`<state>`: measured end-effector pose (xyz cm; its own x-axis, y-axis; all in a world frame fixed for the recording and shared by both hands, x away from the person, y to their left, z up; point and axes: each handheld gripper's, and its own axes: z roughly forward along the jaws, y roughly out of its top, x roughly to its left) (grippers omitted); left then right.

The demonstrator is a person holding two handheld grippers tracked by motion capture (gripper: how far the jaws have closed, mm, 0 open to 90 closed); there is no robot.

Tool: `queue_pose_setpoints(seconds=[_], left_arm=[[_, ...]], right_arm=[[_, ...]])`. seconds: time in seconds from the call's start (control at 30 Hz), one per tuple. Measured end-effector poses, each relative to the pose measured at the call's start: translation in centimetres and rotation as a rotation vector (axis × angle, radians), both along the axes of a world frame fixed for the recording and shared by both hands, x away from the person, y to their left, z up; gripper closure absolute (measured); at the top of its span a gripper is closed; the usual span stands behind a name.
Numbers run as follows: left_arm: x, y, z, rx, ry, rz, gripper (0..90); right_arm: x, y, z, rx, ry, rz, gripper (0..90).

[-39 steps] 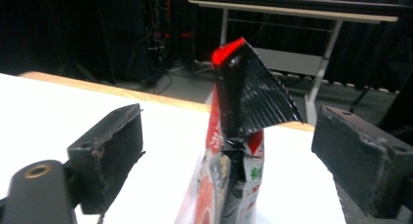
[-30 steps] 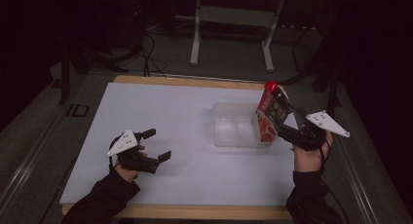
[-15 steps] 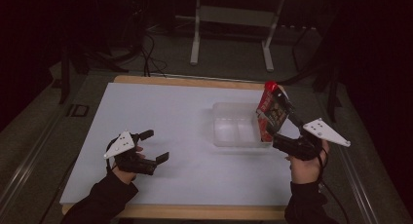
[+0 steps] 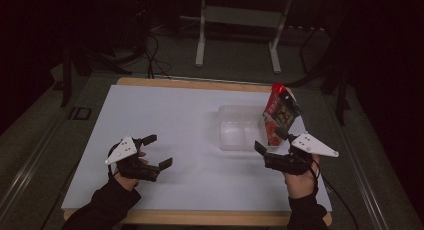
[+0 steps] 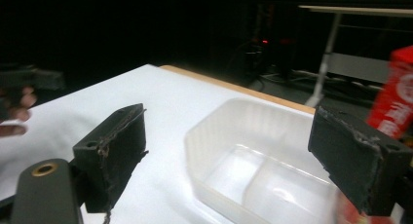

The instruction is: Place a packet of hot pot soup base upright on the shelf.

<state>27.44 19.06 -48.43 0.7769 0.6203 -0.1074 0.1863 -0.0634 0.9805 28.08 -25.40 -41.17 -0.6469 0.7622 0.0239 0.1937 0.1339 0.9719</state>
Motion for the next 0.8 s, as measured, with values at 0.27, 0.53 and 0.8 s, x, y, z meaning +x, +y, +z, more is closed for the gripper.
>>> queue_pose_setpoints(seconds=[0.27, 0.53, 0.8], left_arm=[[-0.1, -0.1, 0.1, 0.0, -0.004, -0.002, 0.5], [-0.1, -0.1, 0.0, 0.003, -0.004, -0.005, 0.5], [0.0, -0.1, -0.1, 0.011, 0.0, -0.007, 0.5]], right_arm=[[-0.2, 1.5, -1.3, -0.044, 0.019, 0.125, 14.0], [0.4, 2.0, -2.9, -0.082, 0.095, 0.216, 13.9], [0.8, 1.6, -4.1, -0.126, 0.114, 0.218, 14.0]])
